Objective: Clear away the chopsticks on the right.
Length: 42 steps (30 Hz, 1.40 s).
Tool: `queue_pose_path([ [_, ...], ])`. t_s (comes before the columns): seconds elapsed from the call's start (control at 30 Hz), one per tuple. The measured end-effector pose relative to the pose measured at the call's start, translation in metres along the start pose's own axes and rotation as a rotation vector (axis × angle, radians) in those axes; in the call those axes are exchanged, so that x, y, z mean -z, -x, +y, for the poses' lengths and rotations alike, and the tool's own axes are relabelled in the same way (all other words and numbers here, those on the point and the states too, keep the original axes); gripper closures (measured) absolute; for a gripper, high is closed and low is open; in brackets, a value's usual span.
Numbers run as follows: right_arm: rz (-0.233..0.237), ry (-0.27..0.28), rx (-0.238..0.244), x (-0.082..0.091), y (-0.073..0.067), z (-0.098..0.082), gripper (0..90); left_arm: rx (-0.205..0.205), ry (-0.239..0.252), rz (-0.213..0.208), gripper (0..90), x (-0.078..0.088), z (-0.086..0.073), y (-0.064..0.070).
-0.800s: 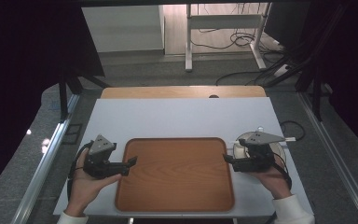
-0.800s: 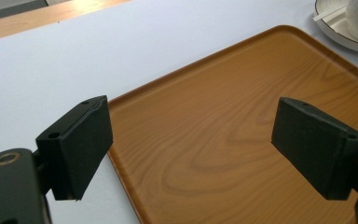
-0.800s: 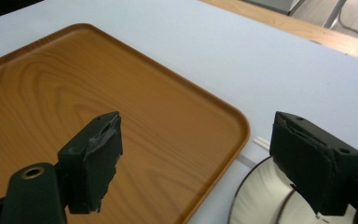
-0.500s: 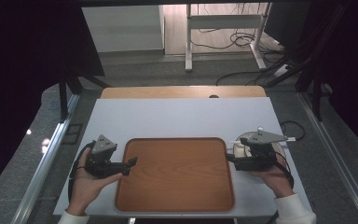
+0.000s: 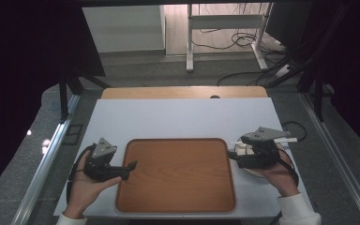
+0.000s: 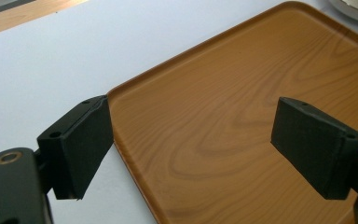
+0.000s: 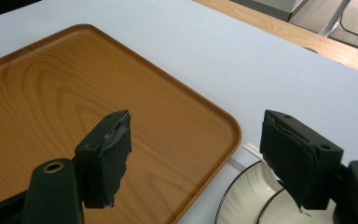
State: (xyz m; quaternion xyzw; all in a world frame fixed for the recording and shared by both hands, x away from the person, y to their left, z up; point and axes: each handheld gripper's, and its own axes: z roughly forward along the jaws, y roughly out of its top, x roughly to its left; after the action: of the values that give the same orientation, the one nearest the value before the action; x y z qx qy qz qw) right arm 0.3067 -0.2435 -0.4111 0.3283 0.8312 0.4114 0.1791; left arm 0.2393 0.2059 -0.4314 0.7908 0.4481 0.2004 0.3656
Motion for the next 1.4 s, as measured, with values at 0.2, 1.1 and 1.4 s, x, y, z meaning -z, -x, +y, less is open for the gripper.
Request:
queue_pose_path([
  [0.2, -0.016, -0.009, -0.007, 0.005, 0.006, 0.001, 27.3, -0.003, -0.008, 0.004, 12.0, -0.005, 0.000, -0.001],
  [1.1, -0.149, 0.010, -0.078, 0.060, 0.055, 0.012, 40.1, -0.007, -0.034, -0.001, 12.0, -0.005, -0.002, -0.003],
  [1.4, -0.203, -0.013, -0.126, 0.068, 0.077, 0.001, 46.9, -0.008, -0.043, -0.008, 12.2, -0.008, -0.003, -0.003],
])
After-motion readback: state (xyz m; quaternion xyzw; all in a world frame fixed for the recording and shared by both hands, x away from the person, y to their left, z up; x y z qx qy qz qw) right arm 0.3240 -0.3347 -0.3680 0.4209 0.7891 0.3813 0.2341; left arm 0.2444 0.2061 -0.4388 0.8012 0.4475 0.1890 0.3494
